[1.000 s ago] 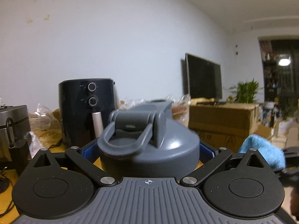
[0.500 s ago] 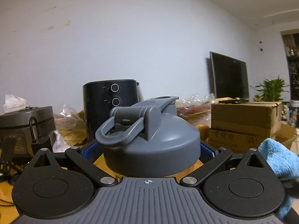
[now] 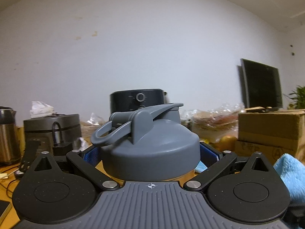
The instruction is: Clean container
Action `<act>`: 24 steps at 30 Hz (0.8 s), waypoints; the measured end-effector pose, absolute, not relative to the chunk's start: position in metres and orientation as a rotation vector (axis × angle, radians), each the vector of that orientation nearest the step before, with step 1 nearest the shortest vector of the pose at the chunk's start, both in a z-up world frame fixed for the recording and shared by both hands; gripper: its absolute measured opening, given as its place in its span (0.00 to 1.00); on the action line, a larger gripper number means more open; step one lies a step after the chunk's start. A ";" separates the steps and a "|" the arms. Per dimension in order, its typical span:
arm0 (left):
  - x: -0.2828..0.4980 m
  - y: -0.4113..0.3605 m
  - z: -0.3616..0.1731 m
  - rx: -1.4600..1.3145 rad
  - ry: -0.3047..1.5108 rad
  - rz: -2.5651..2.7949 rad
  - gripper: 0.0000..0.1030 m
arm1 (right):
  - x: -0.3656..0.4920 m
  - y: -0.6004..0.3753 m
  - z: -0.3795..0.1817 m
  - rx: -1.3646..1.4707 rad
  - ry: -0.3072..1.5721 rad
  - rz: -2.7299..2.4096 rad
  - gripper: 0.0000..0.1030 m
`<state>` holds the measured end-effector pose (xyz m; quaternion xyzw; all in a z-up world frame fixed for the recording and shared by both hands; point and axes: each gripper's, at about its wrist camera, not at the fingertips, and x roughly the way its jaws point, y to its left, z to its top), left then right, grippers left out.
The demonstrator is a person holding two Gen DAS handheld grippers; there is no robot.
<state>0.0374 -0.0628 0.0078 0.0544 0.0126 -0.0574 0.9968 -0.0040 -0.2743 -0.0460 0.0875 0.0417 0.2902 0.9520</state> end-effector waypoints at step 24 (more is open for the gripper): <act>0.035 -0.074 0.019 0.073 0.017 0.014 1.00 | -0.004 -0.278 -0.033 0.186 0.071 0.579 0.21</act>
